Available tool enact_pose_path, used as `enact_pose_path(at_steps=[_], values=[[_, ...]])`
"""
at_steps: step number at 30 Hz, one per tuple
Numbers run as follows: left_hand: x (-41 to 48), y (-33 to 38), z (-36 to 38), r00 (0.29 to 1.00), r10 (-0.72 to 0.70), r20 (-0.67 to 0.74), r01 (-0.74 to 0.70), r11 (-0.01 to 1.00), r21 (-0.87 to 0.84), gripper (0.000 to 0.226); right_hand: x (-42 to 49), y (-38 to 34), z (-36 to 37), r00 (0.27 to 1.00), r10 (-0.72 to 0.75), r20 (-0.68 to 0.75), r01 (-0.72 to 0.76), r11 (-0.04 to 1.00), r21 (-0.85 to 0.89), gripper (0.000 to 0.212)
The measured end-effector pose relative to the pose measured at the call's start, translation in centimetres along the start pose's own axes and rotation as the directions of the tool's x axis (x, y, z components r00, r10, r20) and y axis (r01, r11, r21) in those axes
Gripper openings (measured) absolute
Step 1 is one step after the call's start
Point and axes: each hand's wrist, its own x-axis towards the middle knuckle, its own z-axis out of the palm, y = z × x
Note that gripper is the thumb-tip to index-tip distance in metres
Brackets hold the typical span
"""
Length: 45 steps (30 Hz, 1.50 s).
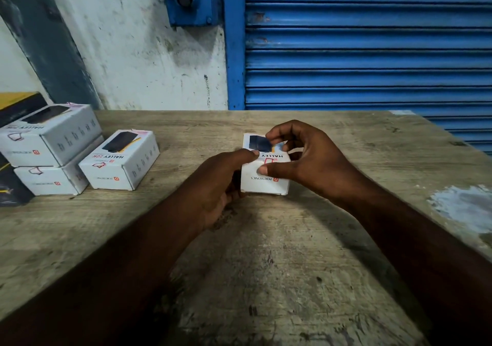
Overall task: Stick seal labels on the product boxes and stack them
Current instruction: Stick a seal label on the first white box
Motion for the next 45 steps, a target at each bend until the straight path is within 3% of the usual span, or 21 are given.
enact_pose_path(at_steps=[4, 11, 15, 21, 25, 38, 41, 45], values=[[-0.1, -0.1, 0.0, 1.000, -0.016, 0.025, 0.017, 1.000, -0.015, 0.010, 0.0, 0.0, -0.2, 1.000, -0.001, -0.004, 0.001, 1.000, 0.016, 0.056], [-0.2, 0.1, -0.2, 0.995, 0.097, 0.026, -0.098, 0.994, 0.044, 0.012, 0.2, -0.1, -0.4, 1.000, -0.019, 0.004, 0.018, 0.995, 0.094, 0.062], [-0.3, 0.2, -0.4, 0.993, 0.118, 0.023, -0.119, 0.992, 0.046, 0.026, 0.3, 0.1, -0.8, 0.999, 0.023, 0.048, -0.031, 0.984, 0.177, 0.069], [-0.1, 0.3, -0.6, 0.991, 0.132, 0.006, -0.132, 0.989, 0.062, 0.023, 0.8, 0.8, -0.8, 0.984, 0.135, 0.114, -0.165, 0.934, 0.318, 0.097], [0.0, 0.2, -0.6, 0.988, 0.156, 0.013, -0.156, 0.983, 0.100, 0.025, 0.5, 0.7, -0.7, 0.977, 0.171, 0.126, -0.208, 0.897, 0.391, 0.096], [-0.1, -0.3, -0.4, 0.971, 0.208, 0.119, -0.230, 0.949, 0.216, 0.042, 0.2, -0.1, -1.0, 0.923, 0.342, 0.179, -0.385, 0.849, 0.362, 0.124], [-0.2, -0.3, -0.5, 0.962, 0.228, 0.150, -0.258, 0.937, 0.234, 0.045, 0.1, -0.4, -1.3, 0.904, 0.362, 0.227, -0.425, 0.818, 0.387, 0.118], [-0.2, -0.3, -0.4, 0.950, 0.241, 0.197, -0.286, 0.925, 0.249, 0.044, 0.1, -0.3, -1.3, 0.867, 0.317, 0.385, -0.456, 0.815, 0.358, 0.077]])
